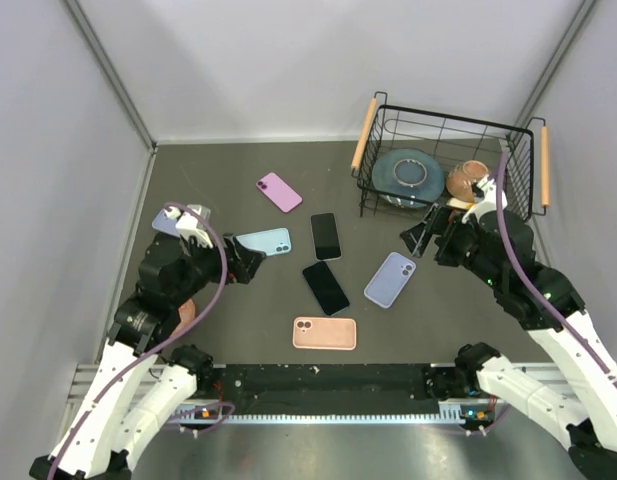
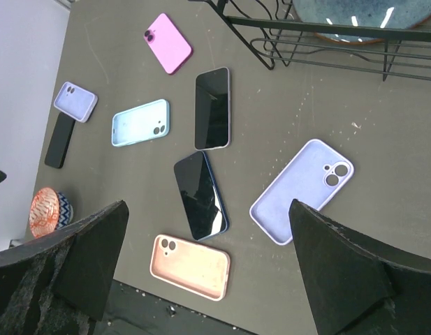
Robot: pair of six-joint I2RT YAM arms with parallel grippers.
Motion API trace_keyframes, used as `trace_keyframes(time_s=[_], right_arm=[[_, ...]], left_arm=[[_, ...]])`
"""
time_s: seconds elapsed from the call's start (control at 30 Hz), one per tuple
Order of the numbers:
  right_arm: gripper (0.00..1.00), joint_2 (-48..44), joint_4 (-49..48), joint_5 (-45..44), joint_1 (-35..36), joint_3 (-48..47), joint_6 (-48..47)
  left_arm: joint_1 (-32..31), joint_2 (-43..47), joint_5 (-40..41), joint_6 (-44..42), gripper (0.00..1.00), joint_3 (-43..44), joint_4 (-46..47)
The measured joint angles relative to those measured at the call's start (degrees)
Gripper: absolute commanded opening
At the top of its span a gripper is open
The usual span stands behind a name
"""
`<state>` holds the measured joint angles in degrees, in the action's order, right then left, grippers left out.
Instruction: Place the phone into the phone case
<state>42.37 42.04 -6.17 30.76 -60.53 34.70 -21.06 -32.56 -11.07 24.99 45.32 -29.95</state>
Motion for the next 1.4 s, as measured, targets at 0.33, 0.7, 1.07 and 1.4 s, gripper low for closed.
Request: trace_keyframes(time_s=[0.33,0.7,1.07,1.4], right_arm=[[0.99,-3.67,-0.31,-0.50,0.00,2.40,0.02],[0.99,-4.35,-0.44,0.33,0.00,7.43,0.46],[0.99,-4.52,-1.18,7.45,0.04,11.10,-0.15],[0.93,-4.72,-1.27,6.29,0.13,16.31,1.60]], left_arm=[[0.00,-4.59,6.08,3.56,0.90,1.22,-0.26],[0.00,-20.63,24.44,20.52,0.75,5.29,-2.36],[-1.38,-40.83,16.92,15.65,0.74,11.19,1.84],[-5.20,-43.47,9.77,16.13,0.72,5.97,2.84]])
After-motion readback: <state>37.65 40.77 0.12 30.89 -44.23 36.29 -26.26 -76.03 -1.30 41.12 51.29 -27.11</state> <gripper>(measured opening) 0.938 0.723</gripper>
